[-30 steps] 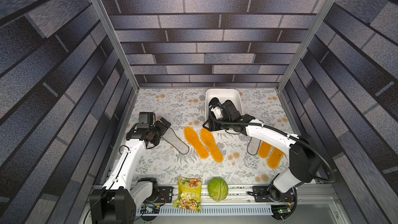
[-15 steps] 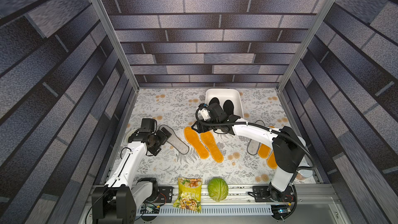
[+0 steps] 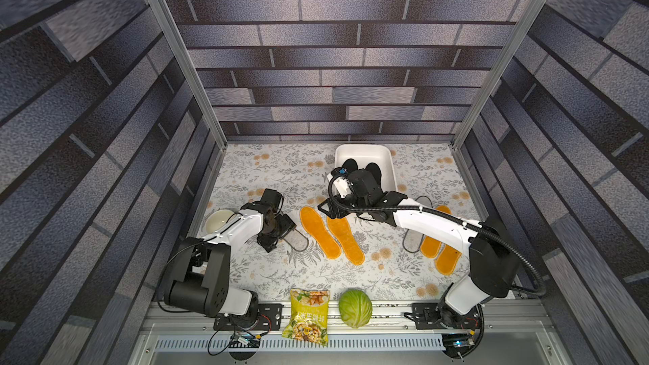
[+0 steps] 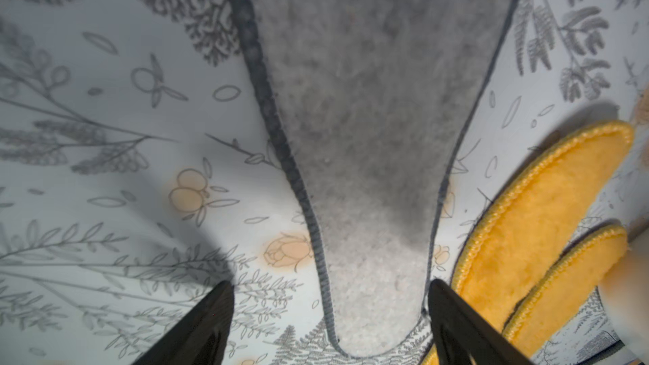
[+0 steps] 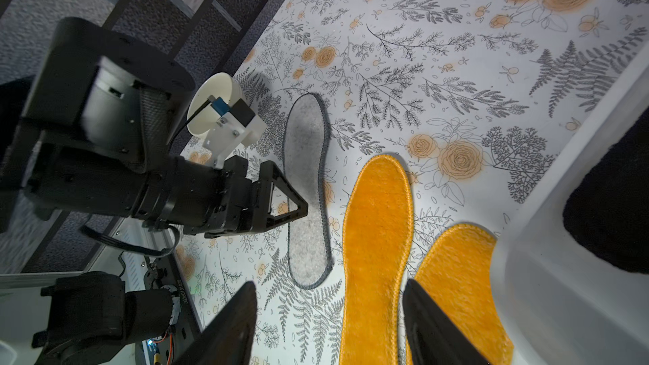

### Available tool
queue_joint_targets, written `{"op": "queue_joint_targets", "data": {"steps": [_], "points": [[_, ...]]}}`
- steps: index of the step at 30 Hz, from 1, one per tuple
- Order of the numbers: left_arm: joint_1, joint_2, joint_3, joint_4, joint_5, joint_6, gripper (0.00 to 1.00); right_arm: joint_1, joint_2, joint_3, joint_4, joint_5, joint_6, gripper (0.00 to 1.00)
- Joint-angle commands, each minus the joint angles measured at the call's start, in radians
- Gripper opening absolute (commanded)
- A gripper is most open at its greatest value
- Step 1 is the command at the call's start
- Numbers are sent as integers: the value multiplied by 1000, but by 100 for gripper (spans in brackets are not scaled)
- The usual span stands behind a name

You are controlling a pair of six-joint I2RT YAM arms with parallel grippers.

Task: Put the insoles into the storage box
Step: Pick up the insole from the center of the board.

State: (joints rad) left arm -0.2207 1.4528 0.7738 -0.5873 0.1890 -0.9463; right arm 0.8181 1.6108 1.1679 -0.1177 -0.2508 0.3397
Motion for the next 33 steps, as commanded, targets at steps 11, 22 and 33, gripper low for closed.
{"op": "queue_joint_targets", "data": {"steps": [11,22,33], "points": [[-55,177,135,-24,-76,1,81,-4,-125,-144,74,14,-27,69],[-132,268,185,-157,-180,16,81,-7,-161,-192,99,14,-33,70],[-144,321,189,-195,-202,43,68,-13,-177,-210,120,16,-28,70]]}}
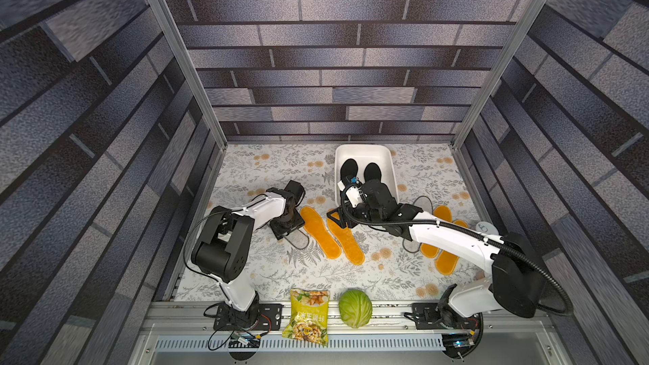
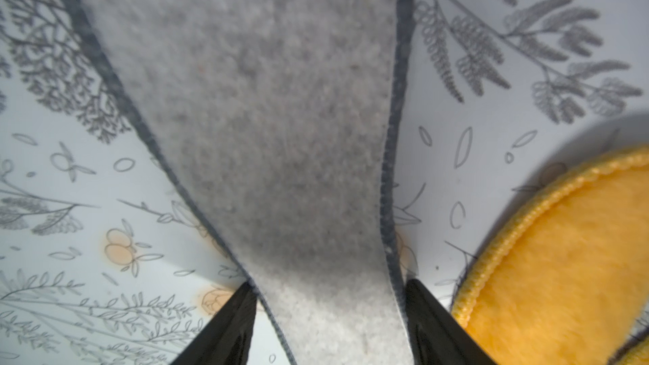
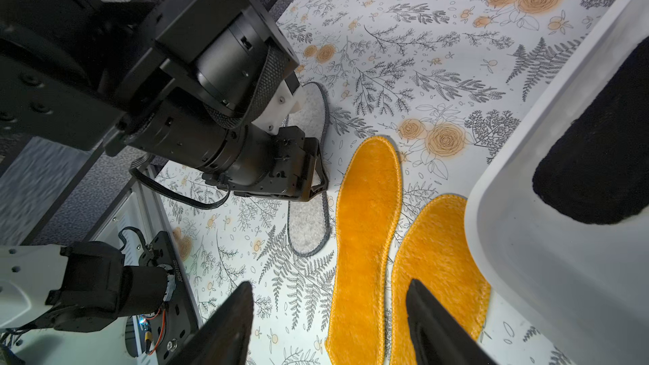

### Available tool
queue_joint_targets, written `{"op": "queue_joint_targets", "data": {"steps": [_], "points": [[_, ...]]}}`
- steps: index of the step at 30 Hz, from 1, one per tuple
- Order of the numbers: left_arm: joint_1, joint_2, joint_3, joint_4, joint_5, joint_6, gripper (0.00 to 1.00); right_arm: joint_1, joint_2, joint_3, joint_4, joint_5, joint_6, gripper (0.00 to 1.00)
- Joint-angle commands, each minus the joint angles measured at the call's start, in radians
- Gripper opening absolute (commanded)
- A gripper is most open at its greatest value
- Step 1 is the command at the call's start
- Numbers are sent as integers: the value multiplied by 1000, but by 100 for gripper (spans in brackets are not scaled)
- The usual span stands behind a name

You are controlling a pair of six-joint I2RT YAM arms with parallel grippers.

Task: Put the insoles into the storage box
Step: Pick up the insole from the center of the board.

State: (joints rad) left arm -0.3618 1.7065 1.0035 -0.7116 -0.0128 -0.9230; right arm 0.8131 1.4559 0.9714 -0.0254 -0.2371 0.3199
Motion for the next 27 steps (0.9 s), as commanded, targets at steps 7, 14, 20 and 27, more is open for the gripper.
{"op": "queue_joint_targets", "data": {"steps": [7,14,20,27], "points": [[2,24,-66,-30,-1,22,54,-9,11,26,10,-18,-6,70],[33,-76,-112,22,12,41,40,-12,55,70,-31,-70,-6,70],[50,-193,-124,56,7,72,35,-25,85,120,-53,-149,14,70],[39,-432,-132,138,-6,150,30,-63,113,154,3,-242,103,70]]}}
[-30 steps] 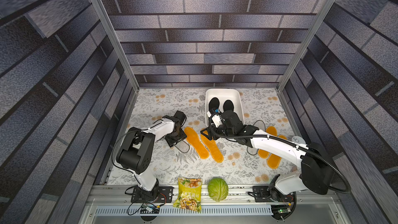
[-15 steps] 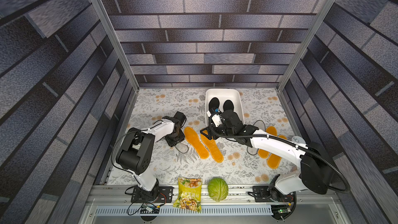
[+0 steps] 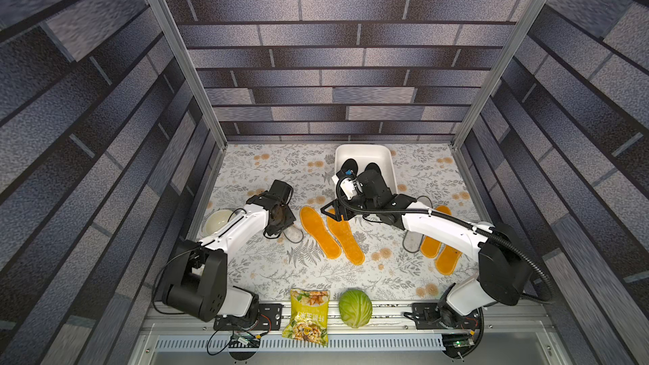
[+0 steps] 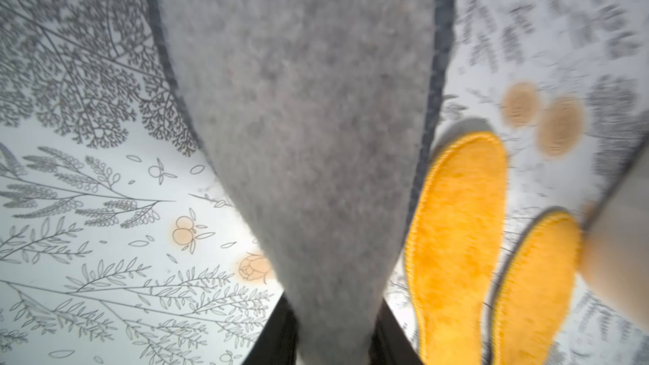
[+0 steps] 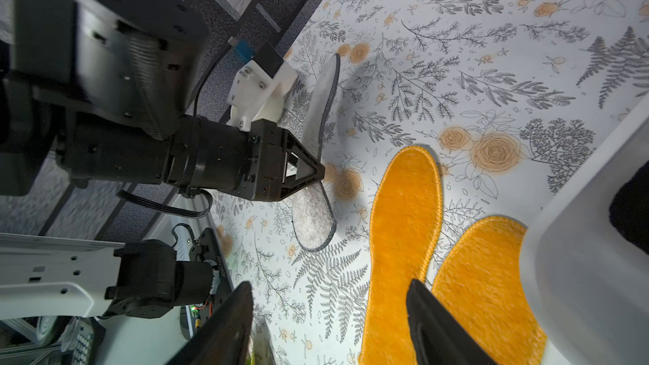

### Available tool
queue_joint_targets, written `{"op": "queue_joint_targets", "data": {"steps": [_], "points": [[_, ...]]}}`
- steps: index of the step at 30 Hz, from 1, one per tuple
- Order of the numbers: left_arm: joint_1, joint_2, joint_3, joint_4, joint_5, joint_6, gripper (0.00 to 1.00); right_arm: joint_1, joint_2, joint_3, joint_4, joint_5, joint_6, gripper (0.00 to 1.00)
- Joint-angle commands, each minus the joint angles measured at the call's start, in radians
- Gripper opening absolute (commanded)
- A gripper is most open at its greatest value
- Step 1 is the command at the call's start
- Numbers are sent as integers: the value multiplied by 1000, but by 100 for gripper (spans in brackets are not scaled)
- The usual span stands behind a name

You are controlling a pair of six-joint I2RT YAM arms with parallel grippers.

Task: Put the insoles into the storage box
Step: Pick up the insole from the center of the board.

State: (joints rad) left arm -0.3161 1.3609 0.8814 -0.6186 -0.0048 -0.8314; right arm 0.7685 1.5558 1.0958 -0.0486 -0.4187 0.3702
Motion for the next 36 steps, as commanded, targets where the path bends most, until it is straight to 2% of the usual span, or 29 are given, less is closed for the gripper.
{"op": "queue_joint_targets", "data": {"steps": [1,5,8,11,16,18,22,28,32,35,36], "points": [[-8,-118,-14,58,-12,69,28,-26,17,34,29,-64,70,70],[-28,-224,-25,141,39,148,26,-55,25,65,31,-96,122,70],[-62,-252,-27,227,86,190,26,-61,21,96,40,-123,142,70],[-113,-244,-23,326,127,228,26,-68,25,132,41,-126,164,70],[-235,-211,21,396,94,333,31,-90,38,192,48,-111,203,71],[-272,-200,28,431,97,367,28,-93,55,228,25,-102,196,71],[-296,-187,22,509,127,366,27,-97,68,253,12,-78,185,71],[-323,-155,45,513,133,385,27,-101,99,286,-36,-29,185,70],[-325,-138,56,504,138,387,28,-103,108,288,-38,-9,177,63],[-327,-133,57,504,141,387,27,-105,113,288,-36,3,175,52],[-327,-132,57,503,141,387,27,-107,114,289,-38,9,172,45]]}}
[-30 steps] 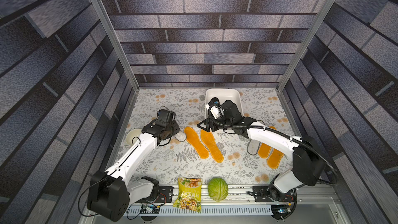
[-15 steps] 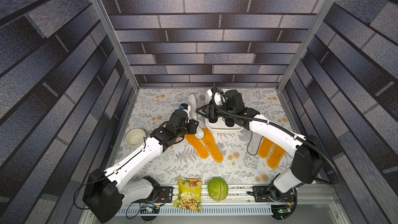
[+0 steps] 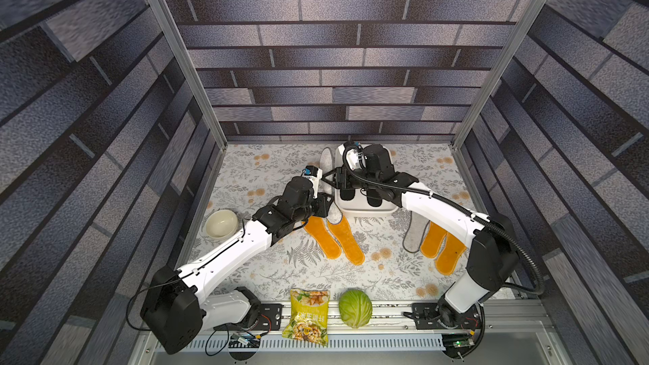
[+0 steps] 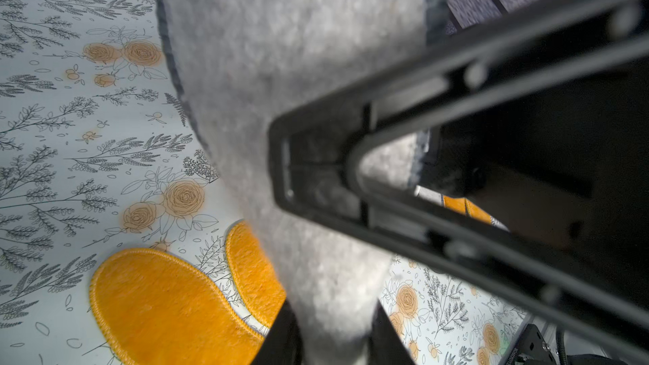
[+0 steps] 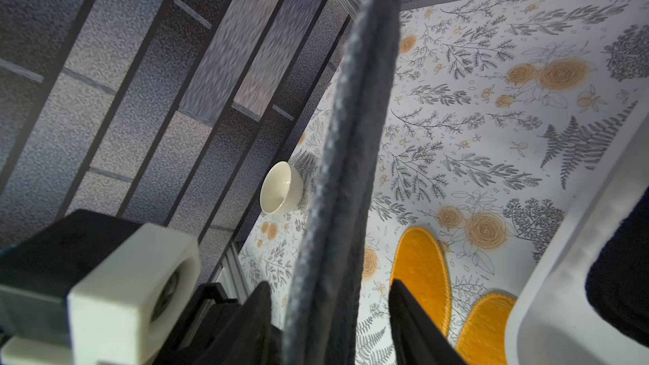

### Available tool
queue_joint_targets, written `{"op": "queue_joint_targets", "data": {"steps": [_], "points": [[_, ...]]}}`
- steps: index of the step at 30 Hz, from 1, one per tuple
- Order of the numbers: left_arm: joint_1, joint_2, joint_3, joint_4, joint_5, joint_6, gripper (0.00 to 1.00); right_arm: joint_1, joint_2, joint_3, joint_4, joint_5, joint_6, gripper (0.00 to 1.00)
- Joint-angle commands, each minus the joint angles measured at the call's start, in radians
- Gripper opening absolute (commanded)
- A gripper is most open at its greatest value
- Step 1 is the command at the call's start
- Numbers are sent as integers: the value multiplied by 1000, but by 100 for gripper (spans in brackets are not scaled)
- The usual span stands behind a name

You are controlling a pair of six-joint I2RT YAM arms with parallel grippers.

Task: Put the insoles into the storage box
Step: Pick up the insole from the center of the board.

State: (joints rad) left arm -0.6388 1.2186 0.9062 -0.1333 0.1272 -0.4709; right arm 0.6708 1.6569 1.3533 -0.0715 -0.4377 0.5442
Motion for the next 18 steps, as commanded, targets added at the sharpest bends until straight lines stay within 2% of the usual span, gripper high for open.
{"op": "queue_joint_targets", "data": {"steps": [1,2,6,7,8,9,11,12,14,18], "points": [[-4,11,33,17,8,26,27,-8,12,30,-17,36,-2,37],[-4,12,30,17,7,26,27,-9,12,28,-16,37,-5,29],[-4,15,25,7,-1,21,27,-13,12,23,-11,37,-10,10],[-2,16,25,6,0,20,30,-15,10,20,-4,36,-6,4],[-2,18,25,6,0,19,35,-16,8,13,4,35,-4,1],[-4,18,23,6,-2,18,44,-17,5,8,13,31,-1,0],[-2,16,22,6,-10,12,71,-19,-2,-3,28,35,-4,0],[0,13,21,6,-10,8,78,-22,-10,-10,33,41,-11,0],[4,1,15,-25,-21,6,100,-30,-26,-25,43,62,-17,0],[17,-49,-16,-29,-46,1,100,-70,-67,-62,59,106,-20,0]]}}
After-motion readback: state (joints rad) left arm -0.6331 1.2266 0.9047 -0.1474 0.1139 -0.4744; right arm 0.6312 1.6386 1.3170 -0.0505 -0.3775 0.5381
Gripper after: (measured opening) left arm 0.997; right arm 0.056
